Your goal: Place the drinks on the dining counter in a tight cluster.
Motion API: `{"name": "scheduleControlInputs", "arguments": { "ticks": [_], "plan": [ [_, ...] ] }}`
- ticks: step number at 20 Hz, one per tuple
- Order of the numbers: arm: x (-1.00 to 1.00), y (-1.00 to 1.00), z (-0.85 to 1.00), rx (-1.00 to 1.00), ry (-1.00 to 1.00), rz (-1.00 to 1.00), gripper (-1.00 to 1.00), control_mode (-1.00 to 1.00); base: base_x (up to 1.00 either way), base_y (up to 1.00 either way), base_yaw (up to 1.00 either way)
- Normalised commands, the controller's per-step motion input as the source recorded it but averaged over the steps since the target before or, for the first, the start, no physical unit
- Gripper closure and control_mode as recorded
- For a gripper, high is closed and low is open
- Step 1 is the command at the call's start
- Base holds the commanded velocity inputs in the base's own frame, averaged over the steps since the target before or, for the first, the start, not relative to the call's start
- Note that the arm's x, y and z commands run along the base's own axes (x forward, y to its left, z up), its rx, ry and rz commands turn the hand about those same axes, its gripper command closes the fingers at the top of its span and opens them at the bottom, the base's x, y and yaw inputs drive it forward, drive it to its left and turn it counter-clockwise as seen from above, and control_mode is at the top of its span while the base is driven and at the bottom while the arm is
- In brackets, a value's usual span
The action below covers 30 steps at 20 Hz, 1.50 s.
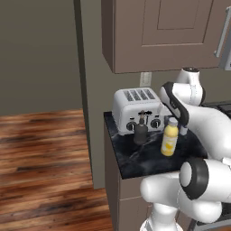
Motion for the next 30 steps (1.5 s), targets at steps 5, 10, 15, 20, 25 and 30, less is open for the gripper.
{"name": "scheduleControlInputs", "arguments": {
  "ticks": [5,10,15,20,25,30],
  "plan": [
    [0.13,-0.03,-0.2,0.0,0.04,0.0,-1.0,-1.0,0.0,0.0,0.0],
    [-0.04,-0.04,-0.16,0.0,0.01,0.0,-1.0,-1.0,0.0,0.0,0.0],
    [-0.01,-0.03,-0.2,0.0,0.0,0.0,-1.0,-1.0,0.0,0.0,0.0],
    [0.0,0.0,-0.24,0.0,0.0,0.0,-1.0,-1.0,0.0,0.0,0.0],
    [0.0,0.0,-0.15,0.0,0.0,0.0,-1.0,-1.0,0.0,0.0,0.0],
    [0.0,0.0,-0.15,0.0,0.0,0.0,1.0,-1.0,0.0,0.0,0.0]
  ]
}}
